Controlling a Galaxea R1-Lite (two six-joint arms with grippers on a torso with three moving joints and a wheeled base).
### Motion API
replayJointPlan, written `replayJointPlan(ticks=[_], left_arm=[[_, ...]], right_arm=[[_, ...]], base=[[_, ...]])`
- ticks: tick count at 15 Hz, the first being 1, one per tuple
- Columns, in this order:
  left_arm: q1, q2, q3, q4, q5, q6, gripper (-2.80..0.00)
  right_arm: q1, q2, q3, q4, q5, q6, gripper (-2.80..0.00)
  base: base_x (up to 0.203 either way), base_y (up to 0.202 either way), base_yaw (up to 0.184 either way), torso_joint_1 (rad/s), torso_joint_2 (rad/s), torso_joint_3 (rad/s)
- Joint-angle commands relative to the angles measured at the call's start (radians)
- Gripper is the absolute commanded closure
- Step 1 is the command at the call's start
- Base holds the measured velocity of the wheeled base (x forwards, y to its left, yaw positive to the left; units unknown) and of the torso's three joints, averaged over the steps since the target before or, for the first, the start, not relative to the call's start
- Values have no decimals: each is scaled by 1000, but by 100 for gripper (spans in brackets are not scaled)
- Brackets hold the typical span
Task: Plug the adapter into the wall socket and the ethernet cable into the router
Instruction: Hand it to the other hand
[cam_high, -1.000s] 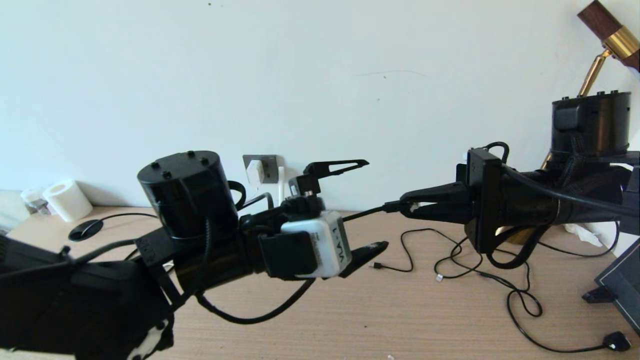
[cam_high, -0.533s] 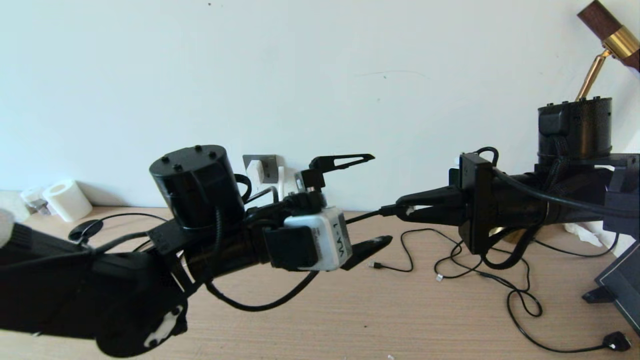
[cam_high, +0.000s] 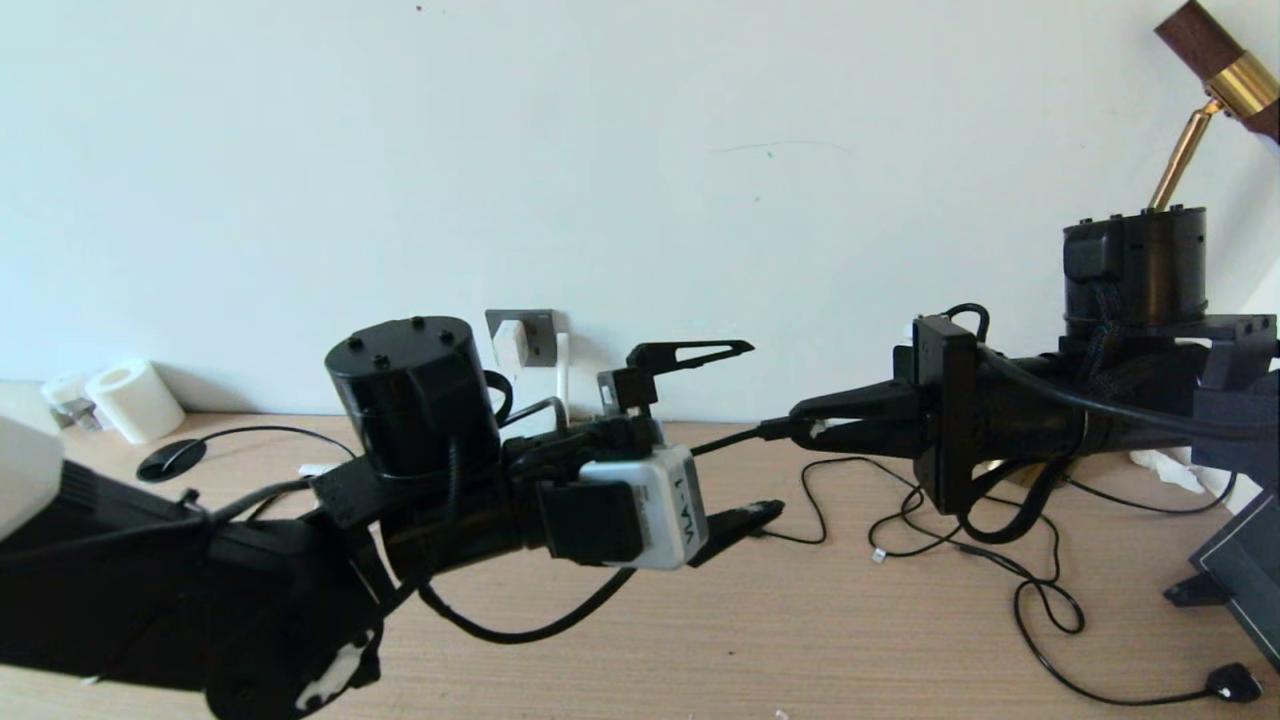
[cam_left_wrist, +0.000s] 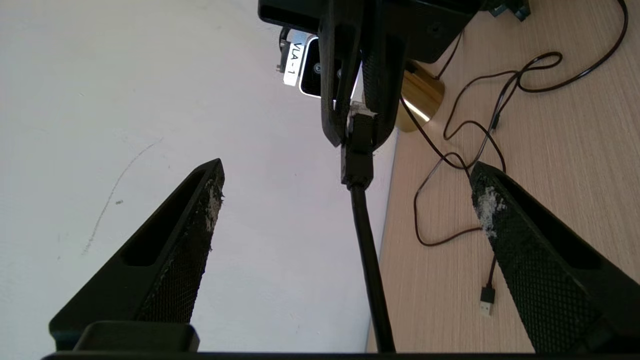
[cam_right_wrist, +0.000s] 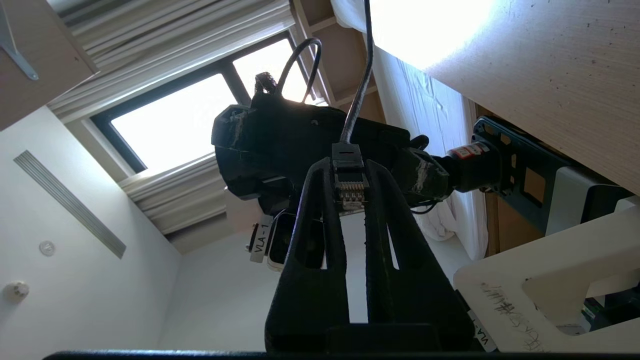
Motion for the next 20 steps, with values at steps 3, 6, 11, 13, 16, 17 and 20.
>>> replayJointPlan(ticks=[3,6,11,13,16,17,20], left_arm=[[0,3,0,-7,-2,5,-280],[0,2,0,-7,-2,5,-280],[-2,1,1,-7,-1,3,-280],[-2,1,1,-7,1,3,-280],[-3,4,0,-7,3,3,0],[-5,6,3,-5,4,3,0],[-6,20,0,-5,6,3,0]], right_arm=[[0,-1,3,0,6,9,0],[0,-1,1,0,6,9,0],[2,3,2,0,6,9,0],[2,7,2,0,6,9,0],[2,6,3,0,6,9,0],[3,6,4,0,6,9,0],[13,4,5,0,6,9,0]], base=[[0,0,0,0,0,0],[0,0,0,0,0,0],[0,0,0,0,0,0],[0,0,0,0,0,0],[0,0,0,0,0,0],[0,0,0,0,0,0],[0,0,0,0,0,0]])
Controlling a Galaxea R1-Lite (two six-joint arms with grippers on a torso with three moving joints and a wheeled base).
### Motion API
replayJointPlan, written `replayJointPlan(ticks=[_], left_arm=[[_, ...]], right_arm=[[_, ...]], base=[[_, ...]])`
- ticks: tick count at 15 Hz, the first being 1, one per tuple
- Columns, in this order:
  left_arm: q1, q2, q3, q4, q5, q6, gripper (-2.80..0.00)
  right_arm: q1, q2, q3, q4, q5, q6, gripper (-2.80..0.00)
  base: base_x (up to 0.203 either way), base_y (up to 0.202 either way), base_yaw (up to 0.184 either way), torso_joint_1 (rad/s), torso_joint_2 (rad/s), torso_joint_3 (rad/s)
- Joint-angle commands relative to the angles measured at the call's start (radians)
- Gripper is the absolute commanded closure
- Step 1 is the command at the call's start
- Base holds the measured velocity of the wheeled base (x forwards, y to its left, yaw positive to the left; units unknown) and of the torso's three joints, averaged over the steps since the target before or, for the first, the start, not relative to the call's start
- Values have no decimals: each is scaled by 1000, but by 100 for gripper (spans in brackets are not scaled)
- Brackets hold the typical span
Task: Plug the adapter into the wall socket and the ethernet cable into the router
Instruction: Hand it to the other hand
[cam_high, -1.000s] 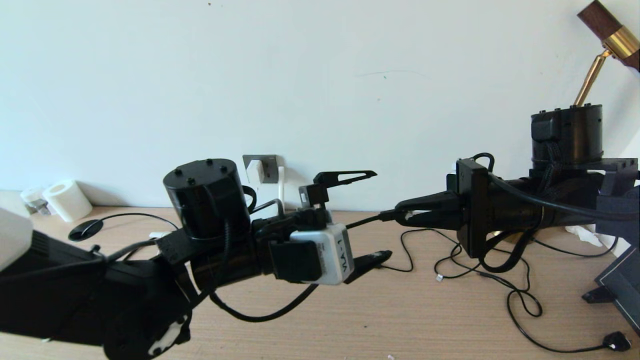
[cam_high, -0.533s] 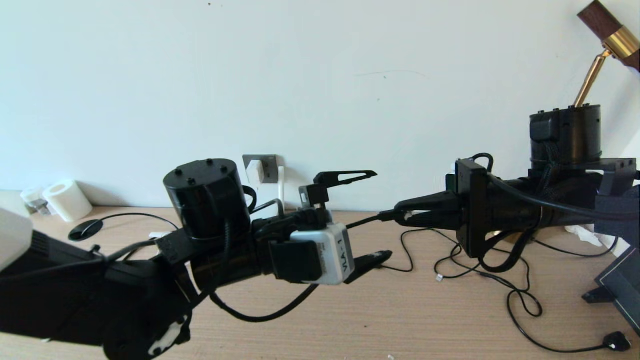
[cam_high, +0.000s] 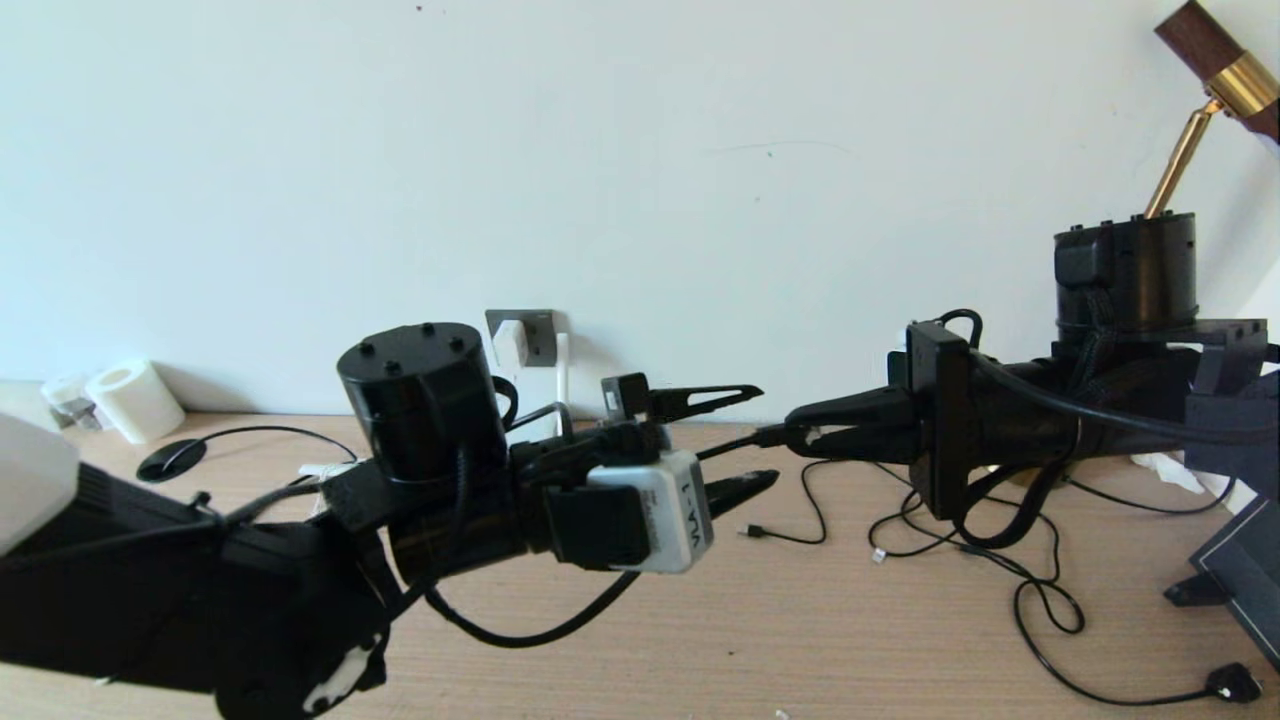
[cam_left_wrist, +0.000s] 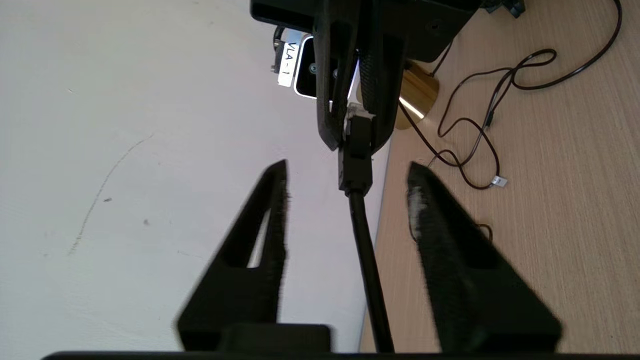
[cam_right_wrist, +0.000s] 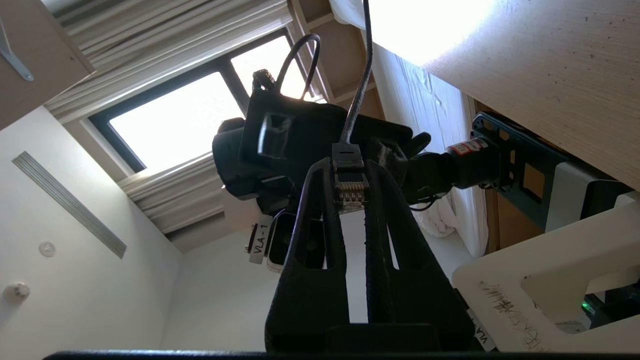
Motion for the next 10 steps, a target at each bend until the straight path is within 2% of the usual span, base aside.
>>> replayJointPlan(ticks=[1,8,9,10], left_arm=[[-3,11,-3,-7,-2,6,0],[-5,18,-3,-7,-1,4,0],[-5,16,-1,-5,-1,4,0],[-5,15,-1,-7,-1,4,0]], right_arm=[[5,-2,0,-2,6,8,0],[6,-3,5,-2,6,7,0],[7,-7,8,-4,6,3,-280],[7,-11,8,-3,6,3,-280]], base=[[0,0,0,0,0,0],[0,0,0,0,0,0],[0,0,0,0,0,0],[0,0,0,0,0,0]])
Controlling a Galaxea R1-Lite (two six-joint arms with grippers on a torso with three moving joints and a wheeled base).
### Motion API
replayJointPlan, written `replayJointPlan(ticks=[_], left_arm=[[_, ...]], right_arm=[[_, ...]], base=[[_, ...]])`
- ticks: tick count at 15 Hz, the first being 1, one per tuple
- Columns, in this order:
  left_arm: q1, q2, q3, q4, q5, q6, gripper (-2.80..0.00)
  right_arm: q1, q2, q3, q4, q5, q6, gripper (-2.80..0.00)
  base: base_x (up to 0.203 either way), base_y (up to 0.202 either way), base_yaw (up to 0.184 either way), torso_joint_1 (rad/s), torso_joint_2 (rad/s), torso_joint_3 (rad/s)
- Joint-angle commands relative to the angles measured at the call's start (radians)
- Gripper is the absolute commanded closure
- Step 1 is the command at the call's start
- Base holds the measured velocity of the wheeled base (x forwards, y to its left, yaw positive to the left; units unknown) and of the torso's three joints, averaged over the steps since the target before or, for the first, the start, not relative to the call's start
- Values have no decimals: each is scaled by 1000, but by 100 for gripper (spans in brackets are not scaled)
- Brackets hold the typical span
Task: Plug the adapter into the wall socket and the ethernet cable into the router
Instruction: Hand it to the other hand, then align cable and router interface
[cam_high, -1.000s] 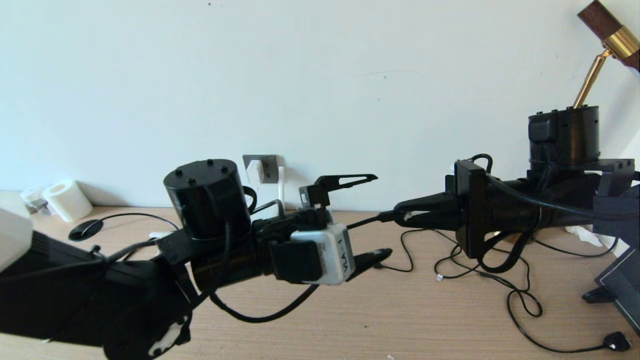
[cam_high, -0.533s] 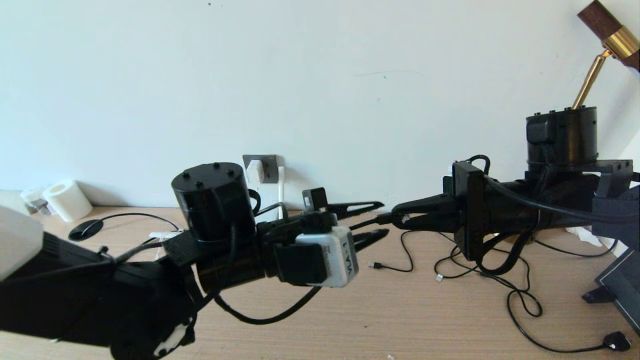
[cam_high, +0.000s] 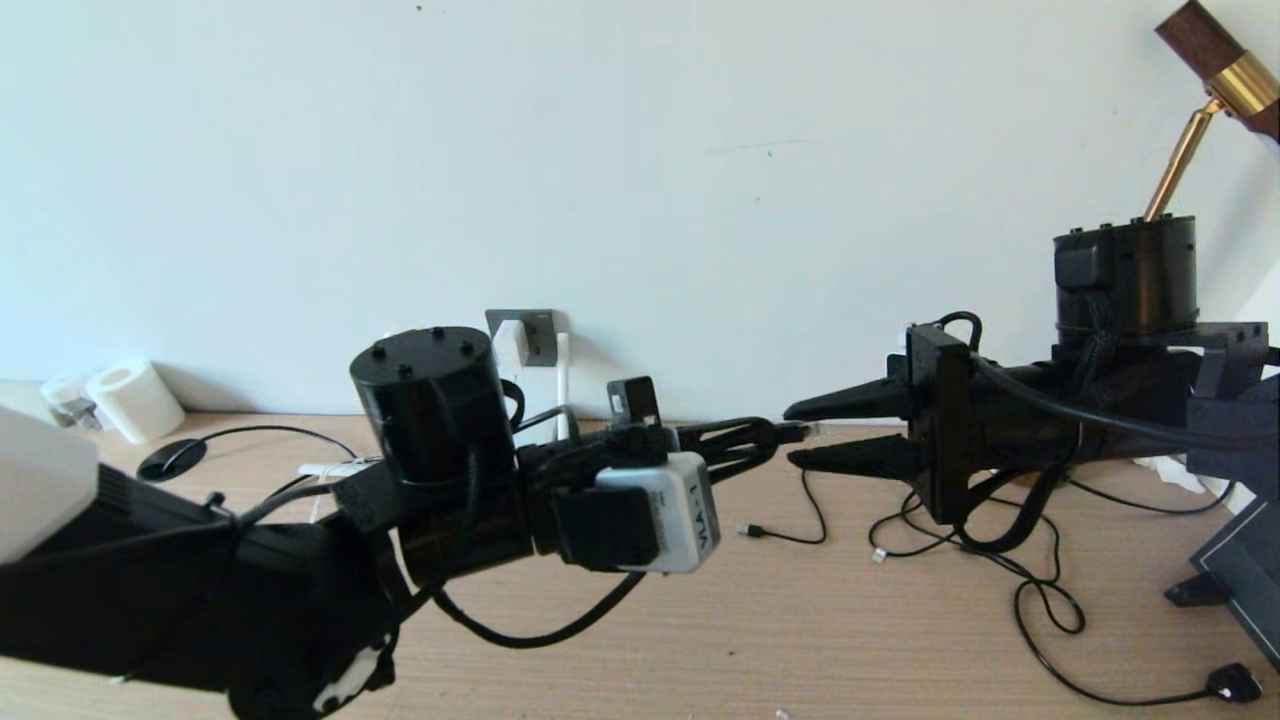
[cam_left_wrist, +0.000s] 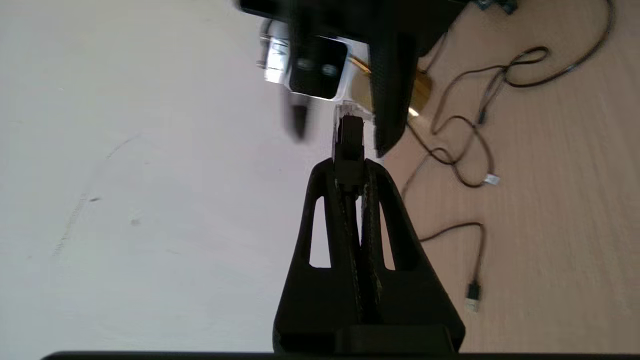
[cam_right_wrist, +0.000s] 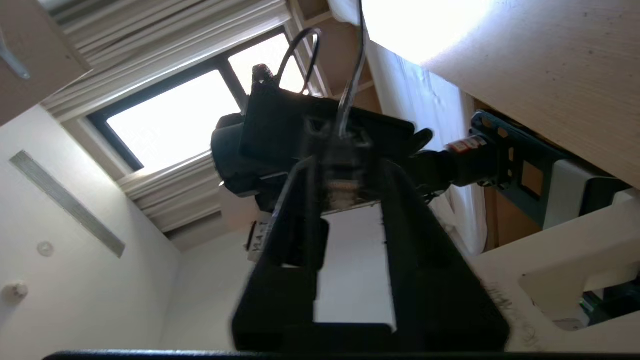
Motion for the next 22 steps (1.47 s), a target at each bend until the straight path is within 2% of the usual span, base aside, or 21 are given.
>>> replayJointPlan(ticks=[1,4,5,6,7,9,10,12,13,14,15,17,19,20,21,22], left_arm=[[0,-4,1,-6,-3,5,0],[13,-43,33,-6,-3,-28,0],[20,-64,50,-6,2,-69,0],[27,-86,73,-6,25,-135,0],[33,-116,104,-7,67,-234,0],[34,-191,161,-9,158,-498,0],[32,-237,184,-4,232,-678,0],[33,-303,198,40,372,-973,0],[40,-338,200,117,426,-1129,0],[60,-372,204,254,462,-1242,0],[99,-395,214,374,487,-1332,0],[205,-390,235,445,525,-1391,0],[266,-322,252,456,612,-1402,0],[276,-280,257,454,667,-1405,0],[283,-253,271,448,715,-1410,0],[285,-248,299,443,714,-1412,0]], right_arm=[[-2,-7,1,-1,4,6,-280],[-5,-29,18,-7,-21,-17,-280],[-9,-56,35,-18,-57,-45,-280],[-10,-95,59,-32,-131,-76,-280],[-10,-146,94,-49,-245,-127,-280],[-4,-250,174,-58,-465,-324,-280],[12,-313,236,-56,-610,-454,-280],[64,-407,355,-52,-923,-680,-280],[87,-457,429,-53,-1091,-850,-280],[100,-521,507,-55,-1214,-984,-280],[108,-593,562,-56,-1280,-1073,-280],[116,-749,657,-47,-1343,-1190,-280],[113,-907,733,30,-1402,-1244,-280],[85,-977,753,111,-1441,-1257,-280],[17,-1021,764,170,-1460,-1264,-280],[-76,-1058,775,213,-1471,-1271,-280]], base=[[0,0,0,0,0,0],[0,0,0,0,0,0],[0,0,0,0,0,0],[0,0,0,0,0,0],[0,0,0,0,0,0],[0,0,0,0,0,0],[0,0,0,0,0,0],[0,0,0,0,0,0],[0,0,0,0,0,0],[0,0,0,0,0,0],[0,0,0,0,0,0],[0,0,0,0,0,0],[0,0,0,0,0,0],[0,0,0,0,0,0],[0,0,0,0,0,0],[0,0,0,0,0,0]])
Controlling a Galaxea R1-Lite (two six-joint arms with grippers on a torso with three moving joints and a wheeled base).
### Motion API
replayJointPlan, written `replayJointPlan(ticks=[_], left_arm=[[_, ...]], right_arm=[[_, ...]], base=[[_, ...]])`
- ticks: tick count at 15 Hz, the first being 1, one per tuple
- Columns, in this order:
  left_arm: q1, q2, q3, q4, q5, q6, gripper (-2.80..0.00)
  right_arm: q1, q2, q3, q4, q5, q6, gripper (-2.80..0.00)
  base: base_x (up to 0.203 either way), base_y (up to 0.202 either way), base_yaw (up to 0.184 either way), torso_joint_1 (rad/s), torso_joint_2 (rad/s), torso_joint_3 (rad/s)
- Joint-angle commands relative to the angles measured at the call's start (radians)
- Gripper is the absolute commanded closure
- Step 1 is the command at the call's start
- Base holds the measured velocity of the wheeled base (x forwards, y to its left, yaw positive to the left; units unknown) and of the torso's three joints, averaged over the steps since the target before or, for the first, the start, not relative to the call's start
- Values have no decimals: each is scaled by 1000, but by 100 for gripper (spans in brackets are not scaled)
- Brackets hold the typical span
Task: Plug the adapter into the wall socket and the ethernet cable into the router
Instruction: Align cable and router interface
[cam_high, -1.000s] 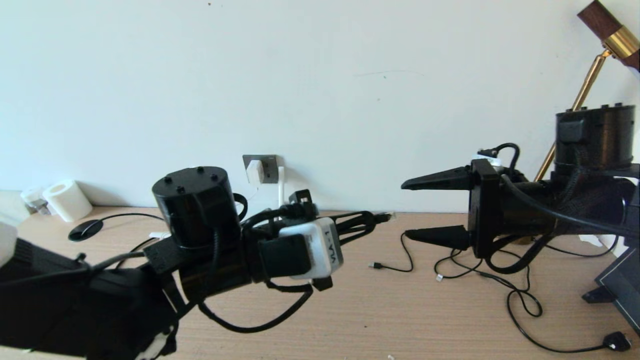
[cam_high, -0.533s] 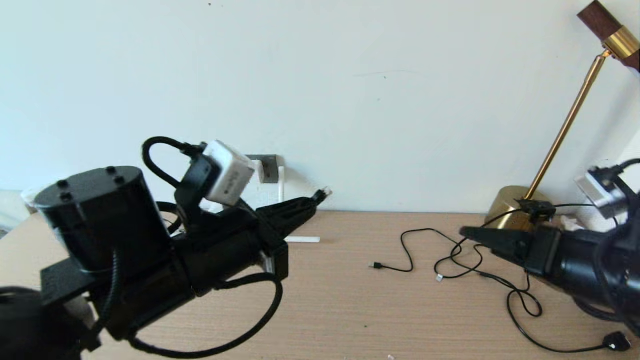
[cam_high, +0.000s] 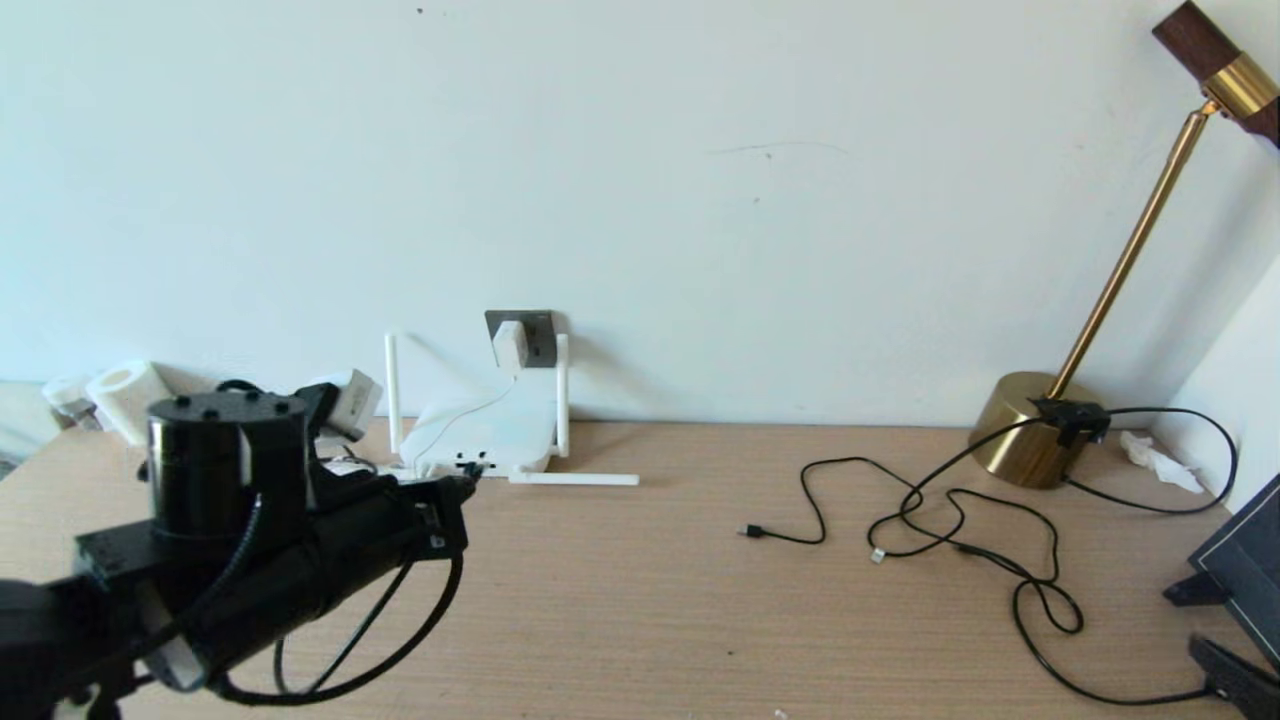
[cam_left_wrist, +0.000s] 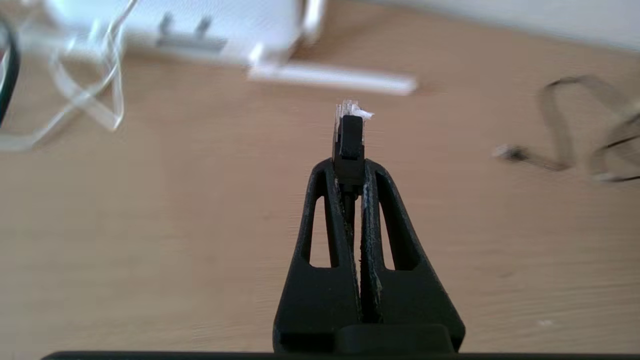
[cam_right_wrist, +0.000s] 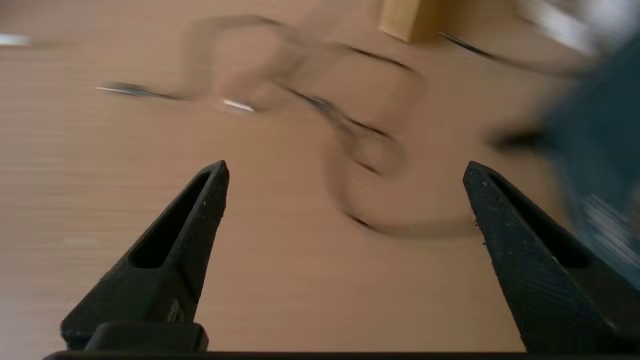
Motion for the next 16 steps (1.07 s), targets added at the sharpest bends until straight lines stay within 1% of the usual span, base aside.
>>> replayJointPlan(ticks=[1,2,3,4,5,6,8,9,10,11,13,14,15,16], left_arm=[[10,57,44,-9,4,1,0],[11,73,45,-9,6,12,0],[11,95,35,-11,16,16,0],[12,118,25,-12,28,12,0],[17,143,20,-20,41,6,0],[19,157,21,-49,46,-1,0],[20,200,36,-159,54,-14,0],[20,220,56,-199,62,-17,0],[20,252,71,-223,64,-18,0],[20,288,94,-258,64,-19,0],[20,349,126,-407,67,-17,0],[19,386,125,-482,85,-15,0],[16,415,135,-553,116,-12,0],[17,427,164,-578,136,-6,0]], right_arm=[[-135,-133,34,48,-10,-5,-280],[-211,-188,75,69,-14,-13,-280],[-244,-249,119,82,-16,-31,-280],[-258,-317,147,89,0,-52,-280],[-270,-390,162,95,61,-68,-280],[-286,-433,180,102,166,-92,-280],[-316,-510,203,120,311,-256,-280],[-326,-540,211,137,405,-287,-280],[-332,-586,214,171,459,-299,-280],[-334,-633,212,199,475,-295,-280],[-336,-690,211,218,478,-245,-280],[-337,-688,211,219,467,-238,-280],[-338,-688,211,219,467,-233,-280],[-338,-688,211,219,466,-225,-280]], base=[[0,0,0,0,0,0],[0,0,0,0,0,0],[0,0,0,0,0,0],[0,0,0,0,0,0],[0,0,0,0,0,0],[0,0,0,0,0,0],[0,0,0,0,0,0],[0,0,0,0,0,0],[0,0,0,0,0,0],[0,0,0,0,0,0],[0,0,0,0,0,0],[0,0,0,0,0,0],[0,0,0,0,0,0],[0,0,0,0,0,0]])
